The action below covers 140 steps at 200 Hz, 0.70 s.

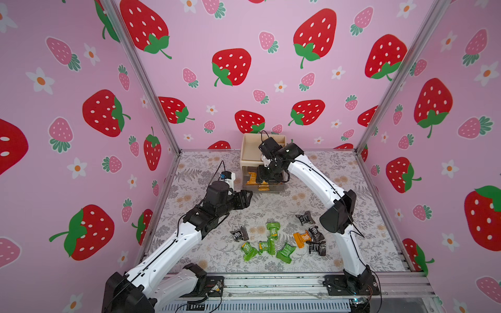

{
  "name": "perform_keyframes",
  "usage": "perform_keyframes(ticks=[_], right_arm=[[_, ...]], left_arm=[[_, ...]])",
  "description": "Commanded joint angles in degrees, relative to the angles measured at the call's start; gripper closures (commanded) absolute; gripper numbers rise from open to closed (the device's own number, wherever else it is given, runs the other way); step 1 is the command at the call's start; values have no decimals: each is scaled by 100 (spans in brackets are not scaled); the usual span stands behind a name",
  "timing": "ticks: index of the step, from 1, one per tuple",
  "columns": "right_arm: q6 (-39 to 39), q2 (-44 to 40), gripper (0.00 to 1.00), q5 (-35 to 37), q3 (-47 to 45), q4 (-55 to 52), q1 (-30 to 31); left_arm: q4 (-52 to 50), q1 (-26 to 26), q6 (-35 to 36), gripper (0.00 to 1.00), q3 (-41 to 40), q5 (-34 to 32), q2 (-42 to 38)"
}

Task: Place the cookies into the drawer by color
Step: Place the cookie in the drawer, then pick up the cookie at the center of the board.

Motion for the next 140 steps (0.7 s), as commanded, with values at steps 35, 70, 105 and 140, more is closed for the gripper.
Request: perform_keyframes(ticks=[35, 70, 105, 140], right_arm=[[-170, -1033, 37, 315, -581, 348, 55], [-200, -1934, 37, 495, -1594, 730, 91], [-67, -3512, 39, 729, -3484, 1423, 188], [403, -5139, 39, 1134, -5733, 1783, 195]], left_arm=[[-155, 27, 21, 31, 309, 82, -183], [-184, -30, -37, 31, 237, 275, -487], [-187, -406, -77, 32, 41, 509, -845], [-63, -826, -293, 32, -260, 686, -1121]])
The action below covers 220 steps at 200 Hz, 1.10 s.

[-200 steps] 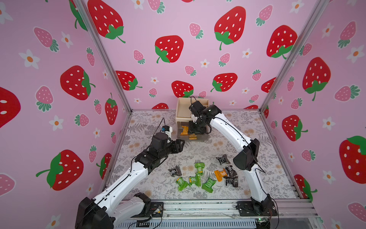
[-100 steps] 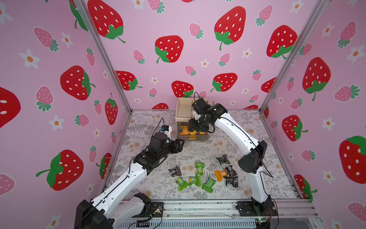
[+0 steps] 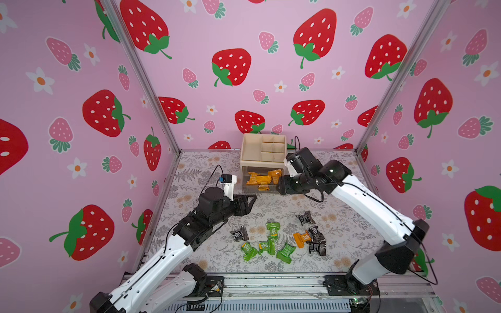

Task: Place the cookies into the drawer by color
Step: Pick up the cookie at the center of the board.

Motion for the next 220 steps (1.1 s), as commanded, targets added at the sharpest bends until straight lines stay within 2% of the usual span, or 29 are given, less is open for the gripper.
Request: perform_keyframes(ticks=[1, 23, 41, 85, 101, 118, 148, 176, 220], right_arm=[[412, -891, 39, 407, -1175, 338, 25], [703, -1679, 39, 311, -2592, 515, 26], [813, -2069, 39, 158, -3544, 797, 15], [878, -1872, 36, -500, -4882, 1595, -48], [922, -1701, 36, -850, -5162, 1926, -54], [1016, -1607, 36, -896, -5346, 2210, -57], [1005, -1347, 36, -1054, -5357, 2308, -66], [1081, -1357, 34, -867, -5482, 2316, -138], [1118, -1218, 34, -971, -5602, 2366, -205]], left_arm=[[84, -255, -156, 32, -186, 271, -121], [387, -589, -263, 32, -379, 600, -41], [521, -905, -326, 32, -534, 505, -25], [659, -1495, -363, 32, -689, -85, 279], [752, -1591, -372, 32, -703, -125, 513], [788, -1605, -375, 32, -628, -158, 747], [301, -1614, -123, 31, -230, -529, 908], [499, -1612, -180, 31, -351, -569, 857], [497, -1616, -131, 31, -259, -596, 1008]])
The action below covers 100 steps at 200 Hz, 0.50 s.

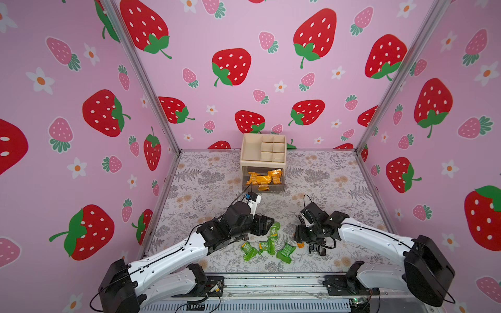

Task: Place the cookies into the drawer by color
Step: Pick up the cookie at the center of the board.

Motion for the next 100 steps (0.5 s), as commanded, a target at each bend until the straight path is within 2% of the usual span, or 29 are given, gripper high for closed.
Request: perform_keyframes(ticks=[1, 82, 100], right_arm=[[86, 12, 34, -64, -167, 25, -24], [207, -44, 34, 112, -443, -49, -161], [162, -146, 34, 355, -318, -210, -166]], left_arm=[[108, -21, 127, 31, 296, -86, 83], [300, -15, 83, 31, 249, 77, 240], [296, -21, 89, 31, 245, 56, 235]])
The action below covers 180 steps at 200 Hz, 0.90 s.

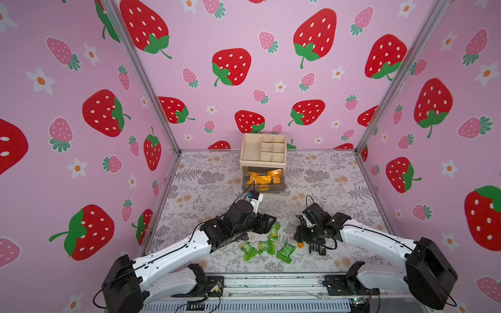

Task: Place the cookies into the drawer by color
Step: Pick up the cookie at the center of the board.

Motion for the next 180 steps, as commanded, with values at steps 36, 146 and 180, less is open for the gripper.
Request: perform_keyframes(ticks=[36, 146, 180], right_arm=[[-88, -102, 34, 417, 190, -657, -35], [-212, 58, 34, 256, -77, -286, -350], [-467, 506, 34, 76, 158, -17, -394]], left_arm=[[131, -15, 77, 31, 137, 39, -48], [222, -20, 54, 31, 47, 30, 39], [202, -16, 76, 31, 18, -30, -21]])
